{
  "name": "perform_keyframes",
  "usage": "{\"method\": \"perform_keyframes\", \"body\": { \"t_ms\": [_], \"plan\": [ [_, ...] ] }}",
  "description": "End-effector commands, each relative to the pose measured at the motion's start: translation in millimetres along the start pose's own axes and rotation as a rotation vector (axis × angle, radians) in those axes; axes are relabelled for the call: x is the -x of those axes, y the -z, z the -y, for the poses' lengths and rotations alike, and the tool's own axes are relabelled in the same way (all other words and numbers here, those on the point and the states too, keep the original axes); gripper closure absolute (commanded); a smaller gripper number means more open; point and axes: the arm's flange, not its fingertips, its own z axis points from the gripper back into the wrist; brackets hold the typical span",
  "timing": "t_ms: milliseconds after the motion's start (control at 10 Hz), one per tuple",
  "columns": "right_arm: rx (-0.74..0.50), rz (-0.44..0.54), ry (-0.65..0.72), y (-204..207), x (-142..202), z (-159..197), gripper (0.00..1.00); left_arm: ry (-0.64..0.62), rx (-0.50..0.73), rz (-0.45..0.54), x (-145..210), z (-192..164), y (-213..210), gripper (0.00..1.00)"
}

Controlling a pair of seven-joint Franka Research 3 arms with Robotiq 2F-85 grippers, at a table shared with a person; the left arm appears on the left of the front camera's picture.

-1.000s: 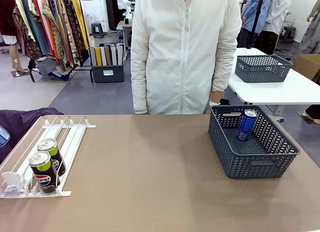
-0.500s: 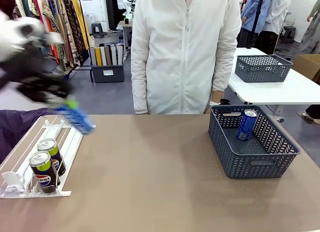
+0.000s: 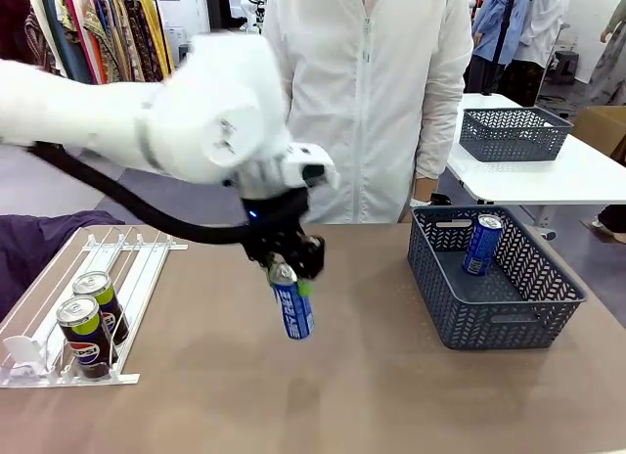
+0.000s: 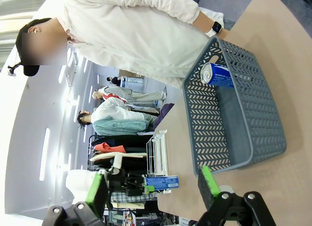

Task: Retrieve and store the cans from the dispenser.
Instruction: Pick up the last remaining can from one row of the Automatic Can Dispenser and place it in the middle of the table.

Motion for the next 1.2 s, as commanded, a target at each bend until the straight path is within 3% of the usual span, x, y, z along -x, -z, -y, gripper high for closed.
{"method": "perform_keyframes", "body": {
  "t_ms": [0, 300, 600, 700, 800, 1000, 1100],
  "plan": [
    [-0.026, 0.013, -0.004, 2, -2, -3, 0.0, 0.033, -0.11, 0.002, -25, 22, 3, 1.0],
    [-0.026, 0.013, -0.004, 2, -2, -3, 0.0, 0.07, -0.088, -0.065, -39, 33, 34, 1.0],
    [-0.026, 0.013, -0.004, 2, -2, -3, 0.0, 0.069, -0.076, -0.084, -42, 30, 40, 0.97],
    [-0.026, 0.013, -0.004, 2, -2, -3, 0.0, 0.077, -0.082, -0.084, -42, 31, 38, 0.4],
    [-0.026, 0.013, -0.004, 2, -2, -3, 0.0, 0.078, -0.077, -0.08, -40, 31, 36, 0.0],
    [-0.026, 0.013, -0.004, 2, -2, -3, 0.0, 0.081, -0.068, -0.062, -37, 30, 29, 0.0],
    [-0.026, 0.013, -0.004, 2, -2, -3, 0.0, 0.077, -0.054, 0.009, -28, 25, 10, 0.0]
  ]
}}
